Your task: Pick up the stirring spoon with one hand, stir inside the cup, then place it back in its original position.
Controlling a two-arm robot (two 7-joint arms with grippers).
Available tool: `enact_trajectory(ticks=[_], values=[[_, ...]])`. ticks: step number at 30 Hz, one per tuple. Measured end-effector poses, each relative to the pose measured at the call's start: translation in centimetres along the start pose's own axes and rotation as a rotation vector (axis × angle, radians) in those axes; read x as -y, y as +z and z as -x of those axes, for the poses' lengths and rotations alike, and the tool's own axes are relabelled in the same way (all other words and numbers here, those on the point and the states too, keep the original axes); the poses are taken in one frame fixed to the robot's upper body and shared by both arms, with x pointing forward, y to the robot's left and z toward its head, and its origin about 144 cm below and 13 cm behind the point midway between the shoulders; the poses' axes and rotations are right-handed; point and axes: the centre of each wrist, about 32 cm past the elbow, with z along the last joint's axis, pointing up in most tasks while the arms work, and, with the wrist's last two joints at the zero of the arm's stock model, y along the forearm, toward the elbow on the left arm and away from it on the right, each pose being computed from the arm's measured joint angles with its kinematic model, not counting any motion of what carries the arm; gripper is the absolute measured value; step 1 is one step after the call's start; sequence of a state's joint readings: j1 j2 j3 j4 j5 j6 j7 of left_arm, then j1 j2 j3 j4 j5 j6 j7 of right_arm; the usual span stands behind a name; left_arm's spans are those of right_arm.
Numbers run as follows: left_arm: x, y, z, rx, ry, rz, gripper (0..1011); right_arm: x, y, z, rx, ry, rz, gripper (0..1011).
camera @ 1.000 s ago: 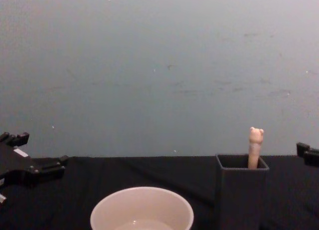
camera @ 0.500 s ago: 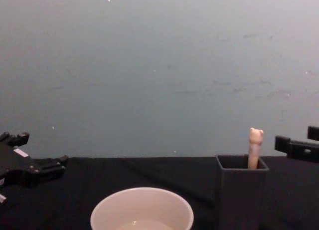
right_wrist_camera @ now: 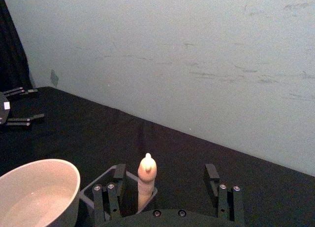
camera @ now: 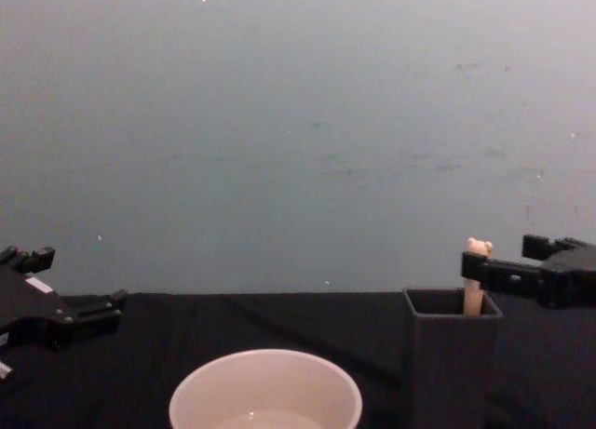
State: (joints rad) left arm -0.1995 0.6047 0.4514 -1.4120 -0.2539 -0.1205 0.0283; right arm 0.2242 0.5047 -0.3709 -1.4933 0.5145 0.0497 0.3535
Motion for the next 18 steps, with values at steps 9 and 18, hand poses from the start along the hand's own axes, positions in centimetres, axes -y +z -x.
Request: enact_trajectory(ticks=[9, 18], values=[[0.0, 0.0, 0.0, 0.0, 0.0, 0.0, 1001, -1.5, -0.2, 0.2, 0.0, 0.011, 0.013, 1002], [0.0, 0.0, 0.0, 0.0, 0.0, 0.0, 1001, -1.7, -0.2, 0.4, 0.005, 0.012, 0.024, 1002]])
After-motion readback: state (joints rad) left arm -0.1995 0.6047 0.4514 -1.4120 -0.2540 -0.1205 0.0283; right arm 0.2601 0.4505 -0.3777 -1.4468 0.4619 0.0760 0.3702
